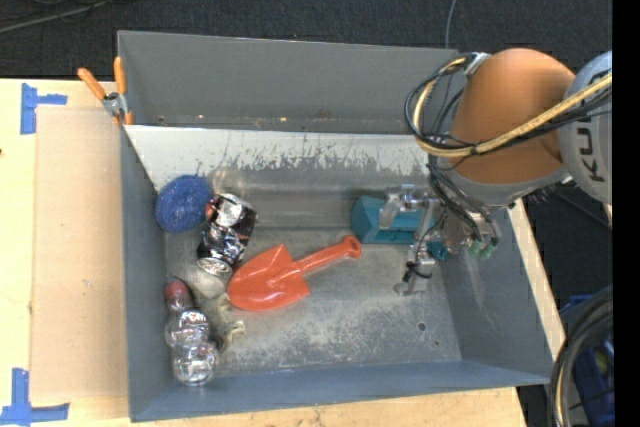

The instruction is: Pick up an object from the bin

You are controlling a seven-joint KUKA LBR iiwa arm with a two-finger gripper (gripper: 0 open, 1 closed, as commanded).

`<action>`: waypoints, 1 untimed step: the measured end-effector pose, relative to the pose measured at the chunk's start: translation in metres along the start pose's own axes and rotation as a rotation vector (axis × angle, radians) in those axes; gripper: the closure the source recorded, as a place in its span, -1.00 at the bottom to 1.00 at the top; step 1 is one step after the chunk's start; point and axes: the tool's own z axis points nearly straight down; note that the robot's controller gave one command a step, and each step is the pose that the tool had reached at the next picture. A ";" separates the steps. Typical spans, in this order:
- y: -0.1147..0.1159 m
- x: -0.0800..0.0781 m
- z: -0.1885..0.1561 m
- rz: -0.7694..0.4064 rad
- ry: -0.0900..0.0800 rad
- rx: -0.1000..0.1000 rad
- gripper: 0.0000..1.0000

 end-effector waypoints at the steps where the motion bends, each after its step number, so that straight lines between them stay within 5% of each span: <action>1: 0.000 -0.001 -0.005 -0.001 -0.008 0.000 -1.00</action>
Offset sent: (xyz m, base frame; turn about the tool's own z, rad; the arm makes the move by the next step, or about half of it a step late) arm 0.0328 0.0854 -0.1446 -0.1356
